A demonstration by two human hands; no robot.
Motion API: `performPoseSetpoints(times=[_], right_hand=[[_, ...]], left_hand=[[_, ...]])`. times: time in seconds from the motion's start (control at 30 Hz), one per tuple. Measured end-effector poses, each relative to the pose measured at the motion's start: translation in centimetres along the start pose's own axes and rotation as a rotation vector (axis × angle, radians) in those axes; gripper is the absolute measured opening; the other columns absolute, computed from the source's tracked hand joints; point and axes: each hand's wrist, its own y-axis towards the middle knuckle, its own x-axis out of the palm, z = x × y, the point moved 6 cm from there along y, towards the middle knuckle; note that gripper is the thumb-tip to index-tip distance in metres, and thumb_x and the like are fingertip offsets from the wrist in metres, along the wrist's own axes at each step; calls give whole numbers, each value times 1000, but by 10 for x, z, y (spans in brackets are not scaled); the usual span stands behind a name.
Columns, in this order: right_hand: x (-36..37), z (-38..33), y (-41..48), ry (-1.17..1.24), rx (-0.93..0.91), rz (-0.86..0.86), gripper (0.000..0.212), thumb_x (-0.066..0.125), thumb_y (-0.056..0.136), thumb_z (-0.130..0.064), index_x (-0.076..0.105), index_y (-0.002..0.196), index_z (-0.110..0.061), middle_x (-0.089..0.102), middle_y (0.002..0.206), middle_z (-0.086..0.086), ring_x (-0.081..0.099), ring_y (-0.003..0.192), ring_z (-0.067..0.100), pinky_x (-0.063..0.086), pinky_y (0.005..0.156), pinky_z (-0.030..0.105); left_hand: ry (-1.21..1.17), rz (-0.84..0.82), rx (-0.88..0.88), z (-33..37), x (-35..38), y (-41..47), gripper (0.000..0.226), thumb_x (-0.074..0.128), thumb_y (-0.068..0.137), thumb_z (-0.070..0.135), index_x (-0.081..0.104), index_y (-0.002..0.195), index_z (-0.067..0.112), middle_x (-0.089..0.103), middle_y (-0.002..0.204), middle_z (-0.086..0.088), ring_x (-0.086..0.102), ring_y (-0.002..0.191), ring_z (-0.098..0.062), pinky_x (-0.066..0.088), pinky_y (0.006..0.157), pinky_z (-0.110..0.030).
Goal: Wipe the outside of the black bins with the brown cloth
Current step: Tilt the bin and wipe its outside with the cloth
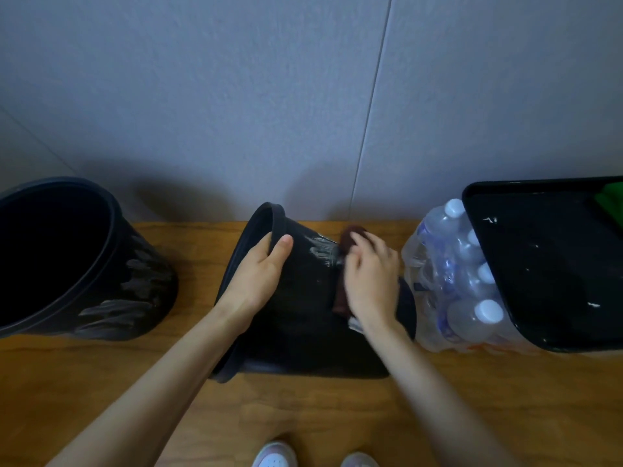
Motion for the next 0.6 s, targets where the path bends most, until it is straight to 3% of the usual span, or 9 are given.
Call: performPoseSetpoints(times=[0.13, 0.23, 0.43, 0.6], right_hand=[[4, -57, -12, 78, -150, 41, 40, 35, 99, -27, 47, 136, -21, 43, 143, -2, 34, 131, 18, 38, 103, 33], [0, -43, -13, 49, -189, 60, 42, 33, 97, -28, 47, 135, -21, 44, 142, -2, 37, 129, 18, 39, 98, 30], [-8, 76, 2, -150, 175, 18, 38, 34, 99, -21, 49, 134, -16, 47, 139, 8, 39, 128, 29, 38, 101, 40], [-11, 72, 6, -96, 277, 7, 37, 34, 99, -19, 51, 131, -12, 47, 138, 11, 38, 129, 30, 37, 101, 41]], left_hand=[[45, -5, 30, 1, 6, -3, 18, 34, 98, 36, 51, 97, 38, 59, 94, 15, 55, 87, 0, 39, 67, -15], [56, -27, 39, 5, 7, -4, 19, 35, 98, 36, 46, 85, 44, 55, 87, 20, 52, 79, 7, 37, 62, -8], [-3, -39, 24, 1, 4, -6, 21, 35, 98, 35, 53, 88, 41, 62, 93, 15, 58, 85, 2, 40, 66, -15], [17, -53, 57, 4, 13, -6, 20, 37, 97, 36, 53, 87, 42, 63, 92, 15, 59, 86, 2, 42, 69, -14]])
